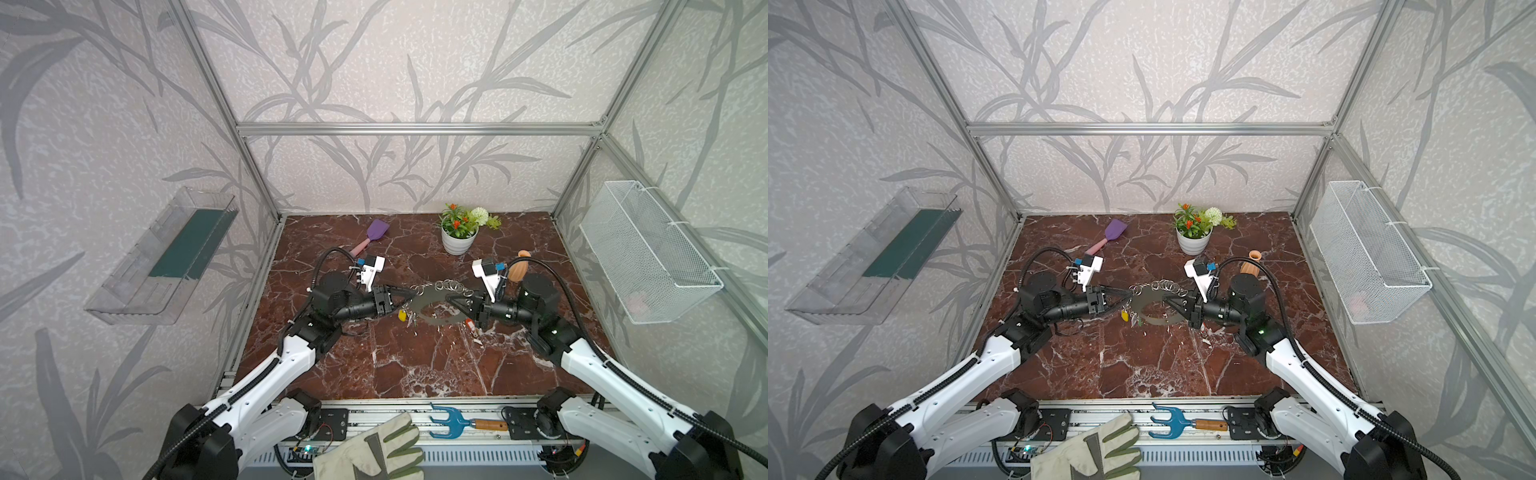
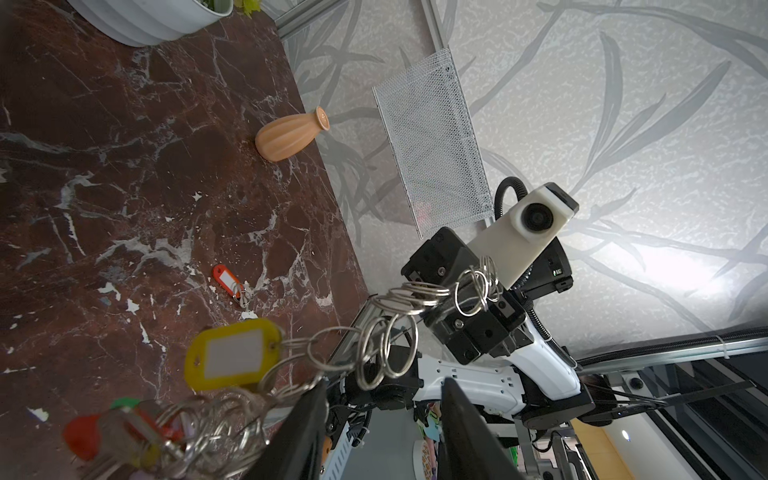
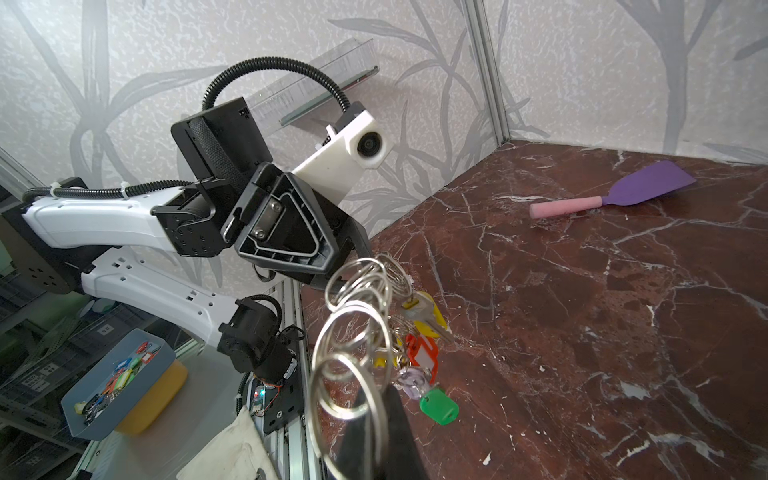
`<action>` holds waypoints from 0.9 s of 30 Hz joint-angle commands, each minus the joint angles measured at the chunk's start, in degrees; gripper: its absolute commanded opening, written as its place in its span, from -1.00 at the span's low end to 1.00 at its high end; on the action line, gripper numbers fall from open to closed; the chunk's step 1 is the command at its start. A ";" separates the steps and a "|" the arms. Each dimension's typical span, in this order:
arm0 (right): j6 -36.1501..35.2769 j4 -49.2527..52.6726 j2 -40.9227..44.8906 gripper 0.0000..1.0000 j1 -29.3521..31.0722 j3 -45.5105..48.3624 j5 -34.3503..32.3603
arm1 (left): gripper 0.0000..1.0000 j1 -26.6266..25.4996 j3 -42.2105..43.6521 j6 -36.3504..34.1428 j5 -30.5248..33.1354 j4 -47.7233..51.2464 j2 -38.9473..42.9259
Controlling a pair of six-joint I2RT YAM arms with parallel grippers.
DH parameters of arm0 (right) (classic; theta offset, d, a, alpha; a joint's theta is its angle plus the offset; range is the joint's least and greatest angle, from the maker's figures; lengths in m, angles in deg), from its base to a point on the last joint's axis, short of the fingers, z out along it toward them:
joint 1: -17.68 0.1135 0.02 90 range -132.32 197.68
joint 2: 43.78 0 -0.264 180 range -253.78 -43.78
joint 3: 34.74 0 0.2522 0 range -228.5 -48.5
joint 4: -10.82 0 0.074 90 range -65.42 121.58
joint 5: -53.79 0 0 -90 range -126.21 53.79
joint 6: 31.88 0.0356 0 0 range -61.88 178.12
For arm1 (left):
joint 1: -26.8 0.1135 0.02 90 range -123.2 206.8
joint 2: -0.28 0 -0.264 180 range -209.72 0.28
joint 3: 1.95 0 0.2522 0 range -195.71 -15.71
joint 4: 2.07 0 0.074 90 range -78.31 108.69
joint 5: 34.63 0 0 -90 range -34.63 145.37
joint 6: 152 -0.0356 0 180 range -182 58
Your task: Put the keys on the keyring
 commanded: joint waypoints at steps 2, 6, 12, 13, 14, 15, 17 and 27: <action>0.56 -3.57 0.86 -1.00 0.81 0.53 2.60 | -0.13 -0.28 -0.76 0.18 2.12 -1.70 1.49; -0.57 -2.22 0.91 -1.00 1.36 0.20 2.25 | -0.22 -0.33 0.34 2.30 3.31 -4.16 1.42; -1.26 -1.43 1.03 -1.00 1.84 -0.02 2.42 | -0.25 -0.29 0.42 2.18 3.60 -3.78 1.07; -1.45 -1.10 1.12 -1.00 1.88 -0.02 2.29 | -0.26 -0.33 0.25 1.96 3.60 -3.37 0.83; -1.55 -0.99 1.26 -1.00 2.01 -0.05 2.20 | -0.28 -0.31 0.05 1.74 3.77 -2.82 0.78; -1.71 -0.77 1.38 -1.00 2.01 -0.13 2.05 | -0.30 -0.31 -0.04 1.51 3.92 -2.24 0.88; -2.15 -0.19 1.57 -1.00 2.01 -0.19 1.73 | -0.32 -0.29 -0.15 0.95 4.32 -1.19 1.09; -2.61 -0.03 1.52 -1.00 2.09 -0.33 1.08 | -0.70 -0.37 -0.81 -1.40 5.73 3.58 0.75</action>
